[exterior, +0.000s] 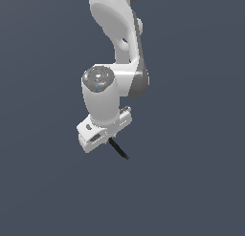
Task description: Pick up the object and move it to a goal position.
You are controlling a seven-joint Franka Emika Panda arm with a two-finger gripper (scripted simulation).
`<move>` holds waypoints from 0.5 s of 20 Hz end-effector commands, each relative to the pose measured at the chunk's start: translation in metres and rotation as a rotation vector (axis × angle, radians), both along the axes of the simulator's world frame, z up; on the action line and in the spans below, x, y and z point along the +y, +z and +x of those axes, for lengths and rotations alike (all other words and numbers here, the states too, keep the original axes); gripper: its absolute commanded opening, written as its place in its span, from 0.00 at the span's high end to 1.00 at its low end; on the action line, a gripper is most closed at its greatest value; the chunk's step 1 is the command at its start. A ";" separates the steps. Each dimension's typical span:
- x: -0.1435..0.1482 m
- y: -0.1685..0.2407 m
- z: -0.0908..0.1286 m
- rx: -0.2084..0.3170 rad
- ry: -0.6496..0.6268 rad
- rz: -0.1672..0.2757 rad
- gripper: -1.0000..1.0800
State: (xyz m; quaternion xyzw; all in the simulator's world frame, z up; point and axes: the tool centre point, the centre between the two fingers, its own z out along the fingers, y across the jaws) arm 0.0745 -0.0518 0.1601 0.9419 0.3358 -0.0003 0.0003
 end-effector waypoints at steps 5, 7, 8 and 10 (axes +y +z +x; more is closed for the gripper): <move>-0.037 0.069 -0.006 0.000 0.001 0.001 1.00; -0.048 0.090 -0.007 0.000 0.001 0.001 1.00; -0.054 0.100 -0.007 0.000 0.001 0.001 1.00; -0.065 0.120 -0.009 0.000 0.001 0.001 1.00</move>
